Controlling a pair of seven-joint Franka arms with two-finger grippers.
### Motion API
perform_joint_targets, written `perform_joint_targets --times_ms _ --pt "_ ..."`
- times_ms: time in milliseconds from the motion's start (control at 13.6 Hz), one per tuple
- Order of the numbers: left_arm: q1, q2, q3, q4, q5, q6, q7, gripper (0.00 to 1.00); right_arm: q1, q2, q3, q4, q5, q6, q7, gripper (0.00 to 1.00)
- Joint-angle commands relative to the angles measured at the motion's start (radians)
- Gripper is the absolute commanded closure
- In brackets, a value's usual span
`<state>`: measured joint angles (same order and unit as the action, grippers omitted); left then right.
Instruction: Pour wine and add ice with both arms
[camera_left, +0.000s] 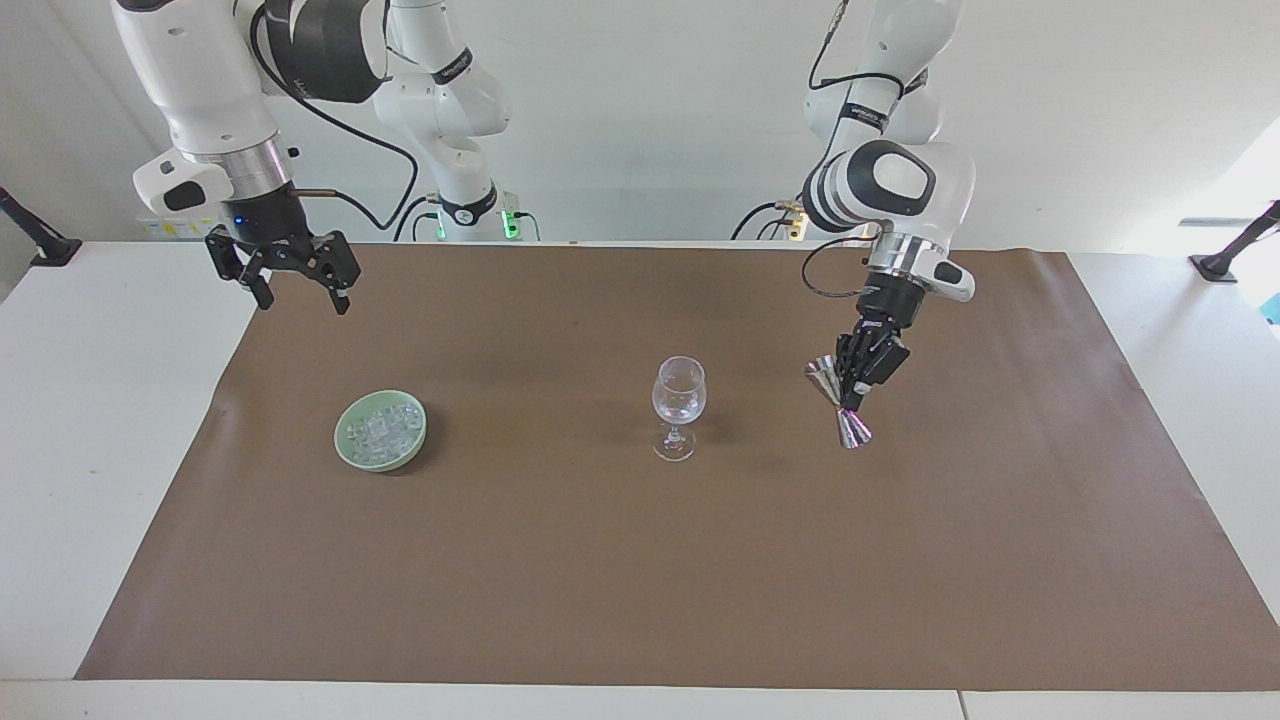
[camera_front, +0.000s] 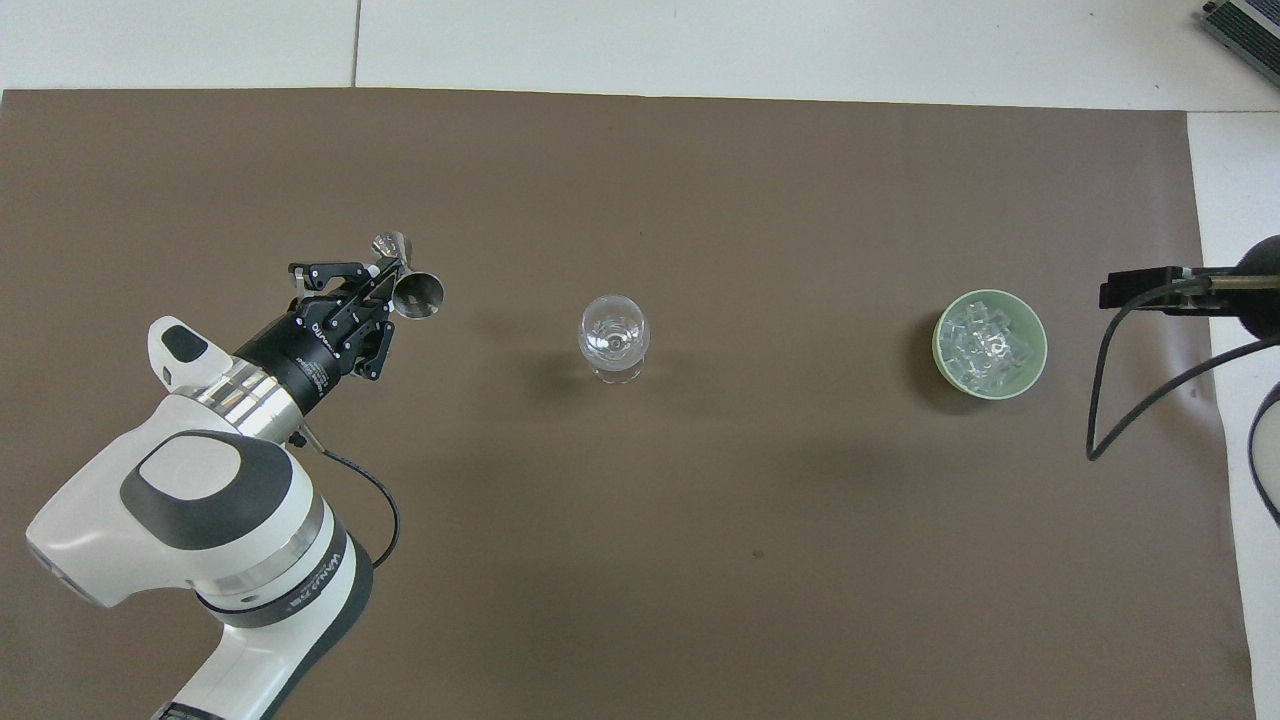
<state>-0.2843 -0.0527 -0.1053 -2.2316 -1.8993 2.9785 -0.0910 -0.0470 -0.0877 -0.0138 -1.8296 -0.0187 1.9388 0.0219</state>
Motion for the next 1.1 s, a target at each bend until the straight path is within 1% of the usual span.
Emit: perform_joint_targets --times_ms 0,73,220,367,441,588,661,808,882,1029 --pt "0.024 -0.068 -0.001 -0.078 -0.006 -0.076 -0.006 1.00 -0.013 -0.090 0.003 -0.173 0.016 0.100 -0.003 0.00" --pt "0.031 -0.079 0.004 -0.094 -0.001 -0.098 -0.006 1.00 -0.013 -0.093 0.003 -0.204 0.016 0.126 -0.004 0.00" --pt "0.053 -0.102 0.006 -0.126 0.008 -0.165 -0.004 1.00 -0.016 -0.055 0.002 -0.233 0.016 0.140 -0.016 0.00" --pt "0.053 -0.107 0.021 -0.128 0.028 -0.208 -0.004 1.00 -0.020 -0.041 0.002 -0.260 0.006 0.196 -0.037 0.00" --pt "0.053 -0.111 0.032 -0.138 0.043 -0.248 -0.004 1.00 -0.020 -0.024 0.002 -0.266 0.002 0.218 -0.051 0.00" --pt "0.053 -0.122 0.059 -0.155 0.085 -0.308 -0.006 1.00 -0.028 0.015 0.002 -0.264 -0.003 0.224 -0.072 0.00" --pt "0.053 -0.125 0.061 -0.161 0.091 -0.317 -0.006 1.00 -0.034 0.044 0.002 -0.264 -0.003 0.248 -0.085 0.00" --pt "0.068 -0.125 0.085 -0.163 0.144 -0.383 -0.019 1.00 -0.036 0.095 0.002 -0.264 -0.003 0.296 -0.089 0.00" --pt "0.094 -0.128 0.087 -0.163 0.213 -0.429 -0.068 1.00 -0.036 0.111 0.002 -0.264 -0.003 0.317 -0.089 0.00" --pt "0.175 -0.127 0.087 -0.151 0.445 -0.565 -0.216 1.00 -0.036 0.137 0.002 -0.264 -0.003 0.353 -0.089 0.00"
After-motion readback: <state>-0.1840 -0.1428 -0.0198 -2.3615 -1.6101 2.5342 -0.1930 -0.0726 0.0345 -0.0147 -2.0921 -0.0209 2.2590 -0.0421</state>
